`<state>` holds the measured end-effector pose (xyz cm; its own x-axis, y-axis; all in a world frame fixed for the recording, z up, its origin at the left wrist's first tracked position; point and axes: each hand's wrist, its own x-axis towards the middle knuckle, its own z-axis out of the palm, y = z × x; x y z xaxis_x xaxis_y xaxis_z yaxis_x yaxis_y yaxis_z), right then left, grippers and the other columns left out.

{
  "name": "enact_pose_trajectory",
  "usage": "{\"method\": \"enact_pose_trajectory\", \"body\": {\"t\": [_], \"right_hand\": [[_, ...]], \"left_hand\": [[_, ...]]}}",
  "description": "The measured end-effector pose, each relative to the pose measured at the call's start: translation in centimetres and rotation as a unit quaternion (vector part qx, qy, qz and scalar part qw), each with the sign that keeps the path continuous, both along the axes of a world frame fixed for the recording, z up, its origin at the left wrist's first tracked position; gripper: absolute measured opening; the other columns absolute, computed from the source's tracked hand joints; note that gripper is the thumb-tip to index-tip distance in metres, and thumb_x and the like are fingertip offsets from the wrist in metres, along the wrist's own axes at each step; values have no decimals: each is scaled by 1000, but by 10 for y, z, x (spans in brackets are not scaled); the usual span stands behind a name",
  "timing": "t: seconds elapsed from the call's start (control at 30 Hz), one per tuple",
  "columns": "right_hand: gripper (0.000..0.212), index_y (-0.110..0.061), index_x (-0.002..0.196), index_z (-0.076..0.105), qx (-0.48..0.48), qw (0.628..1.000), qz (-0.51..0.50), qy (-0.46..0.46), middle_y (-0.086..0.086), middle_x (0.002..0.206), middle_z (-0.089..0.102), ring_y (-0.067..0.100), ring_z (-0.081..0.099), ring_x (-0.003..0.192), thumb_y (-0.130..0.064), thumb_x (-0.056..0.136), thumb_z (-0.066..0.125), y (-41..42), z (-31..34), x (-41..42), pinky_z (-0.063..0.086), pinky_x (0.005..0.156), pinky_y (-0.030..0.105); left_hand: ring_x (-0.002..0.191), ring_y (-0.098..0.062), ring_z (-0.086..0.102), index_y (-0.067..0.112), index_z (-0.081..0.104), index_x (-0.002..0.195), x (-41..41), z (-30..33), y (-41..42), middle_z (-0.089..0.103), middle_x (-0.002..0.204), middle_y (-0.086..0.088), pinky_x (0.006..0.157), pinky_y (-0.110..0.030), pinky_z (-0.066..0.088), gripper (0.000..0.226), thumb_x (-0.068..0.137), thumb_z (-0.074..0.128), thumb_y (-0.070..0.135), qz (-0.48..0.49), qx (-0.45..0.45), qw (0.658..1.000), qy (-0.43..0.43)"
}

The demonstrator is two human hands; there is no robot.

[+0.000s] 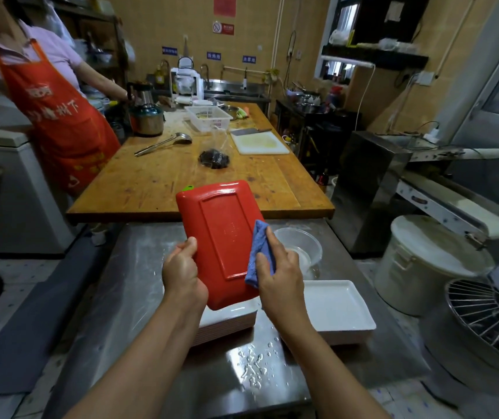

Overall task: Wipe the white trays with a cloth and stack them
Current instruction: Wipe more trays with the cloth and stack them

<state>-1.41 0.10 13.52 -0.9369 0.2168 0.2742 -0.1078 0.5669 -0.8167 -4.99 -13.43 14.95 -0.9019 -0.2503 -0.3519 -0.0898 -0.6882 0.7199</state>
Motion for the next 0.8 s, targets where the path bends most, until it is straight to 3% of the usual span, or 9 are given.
{"method": "enact_pose_trajectory", "body": {"t": [0.03, 0.1, 0.17, 0.23, 0.4, 0.5, 0.6, 0.7, 0.8], "right_hand": [[49, -41, 140, 36, -82, 997, -5, 1, -7, 108, 47, 3, 55, 90, -33, 94, 50, 2, 1, 0, 48, 76, 18], [45, -30, 131, 53, -232, 973, -2, -3, -6, 112, 60, 5, 62, 97, -21, 88, 61, 10, 4, -4, 53, 84, 24], [40, -19, 122, 62, -321, 947, 8, -12, -2, 106, 68, 12, 67, 94, -7, 84, 65, 20, 9, -8, 56, 85, 32], [36, -13, 116, 65, -343, 939, 26, -24, 4, 99, 71, 18, 70, 88, 1, 82, 65, 35, 12, -13, 57, 81, 34], [30, -16, 108, 67, -311, 940, 110, -86, 14, 102, 70, 19, 70, 79, 2, 83, 63, 71, 19, -24, 58, 70, 29], [30, -20, 99, 70, -291, 939, 158, -94, 8, 97, 71, 15, 70, 76, 3, 83, 62, 81, 25, -28, 55, 64, 23], [32, -25, 98, 71, -246, 947, 181, -102, 4, 100, 70, 14, 68, 80, 2, 82, 64, 87, 29, -30, 55, 67, 23], [36, -33, 103, 68, -124, 971, 177, -98, -4, 105, 66, 7, 65, 87, -3, 86, 59, 82, 31, -33, 52, 73, 20], [37, -24, 125, 59, 53, 987, 141, -58, 2, 119, 59, 13, 54, 109, -13, 91, 50, 68, 31, -39, 43, 95, 29]], "left_hand": [[94, -30, 64, 18, 56, 84, 2, 0, 4, 67, 98, -10, 84, -57, 49, 13, 95, 52, 18, -4, 16, 1000, -2], [94, -29, 65, 16, 58, 90, 7, 0, 10, 67, 101, -11, 78, -54, 51, 10, 95, 51, 19, -27, 49, 998, 3], [78, -24, 69, 13, 59, 90, 12, 1, 7, 69, 84, -8, 61, -43, 55, 13, 95, 49, 21, -84, 80, 993, 21], [56, -17, 66, 15, 60, 84, 12, 5, -4, 64, 61, -3, 53, -32, 54, 21, 93, 47, 29, -142, 81, 986, 36], [68, -23, 70, 15, 76, 79, -5, 15, -40, 71, 78, -8, 66, -38, 57, 58, 81, 46, 65, -274, 9, 962, 14], [71, -24, 71, 11, 77, 78, -11, 14, -52, 73, 80, -10, 60, -40, 58, 54, 72, 57, 60, -317, 11, 948, -20], [64, -19, 70, 11, 75, 83, -9, 12, -51, 73, 75, -8, 59, -33, 59, 41, 64, 66, 47, -362, 2, 932, -32], [62, -16, 69, 10, 68, 93, -7, 3, -45, 73, 76, -8, 59, -29, 59, 32, 73, 60, 34, -343, -8, 939, -20], [66, -18, 70, 7, 68, 98, -6, -5, -42, 73, 82, -11, 60, -32, 59, 35, 75, 58, 32, -324, -5, 946, 25]]}}
